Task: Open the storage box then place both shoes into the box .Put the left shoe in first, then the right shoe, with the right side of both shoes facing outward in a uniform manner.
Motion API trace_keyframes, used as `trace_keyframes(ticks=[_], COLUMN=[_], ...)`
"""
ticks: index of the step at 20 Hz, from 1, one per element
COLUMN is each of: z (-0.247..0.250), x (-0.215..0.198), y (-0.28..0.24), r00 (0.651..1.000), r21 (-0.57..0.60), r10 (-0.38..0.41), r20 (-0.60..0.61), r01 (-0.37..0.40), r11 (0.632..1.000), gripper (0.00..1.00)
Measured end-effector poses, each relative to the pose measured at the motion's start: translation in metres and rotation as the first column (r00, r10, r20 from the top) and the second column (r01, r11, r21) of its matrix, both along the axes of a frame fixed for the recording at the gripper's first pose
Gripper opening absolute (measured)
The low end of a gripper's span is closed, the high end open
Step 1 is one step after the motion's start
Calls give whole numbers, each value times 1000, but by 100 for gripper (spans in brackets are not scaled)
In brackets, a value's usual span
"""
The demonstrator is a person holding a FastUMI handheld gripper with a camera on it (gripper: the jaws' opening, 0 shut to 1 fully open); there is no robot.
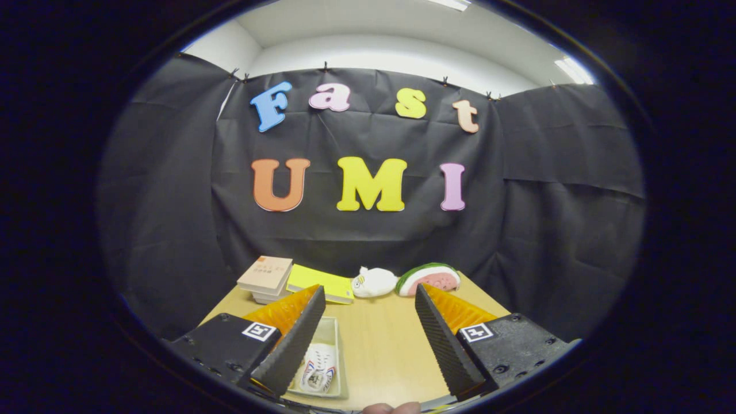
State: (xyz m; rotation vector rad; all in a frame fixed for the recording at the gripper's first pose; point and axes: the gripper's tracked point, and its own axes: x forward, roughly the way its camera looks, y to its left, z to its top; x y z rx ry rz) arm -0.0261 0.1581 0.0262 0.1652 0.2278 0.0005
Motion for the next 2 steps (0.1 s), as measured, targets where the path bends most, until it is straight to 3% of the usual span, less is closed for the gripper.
trace_keyframes(ticks=[2], z=[3], x=[1], y=[-1], r00=[1000], r21=[5], r10=[-5], r20=[5], r01=[5], r11=[1000], gripper=[100])
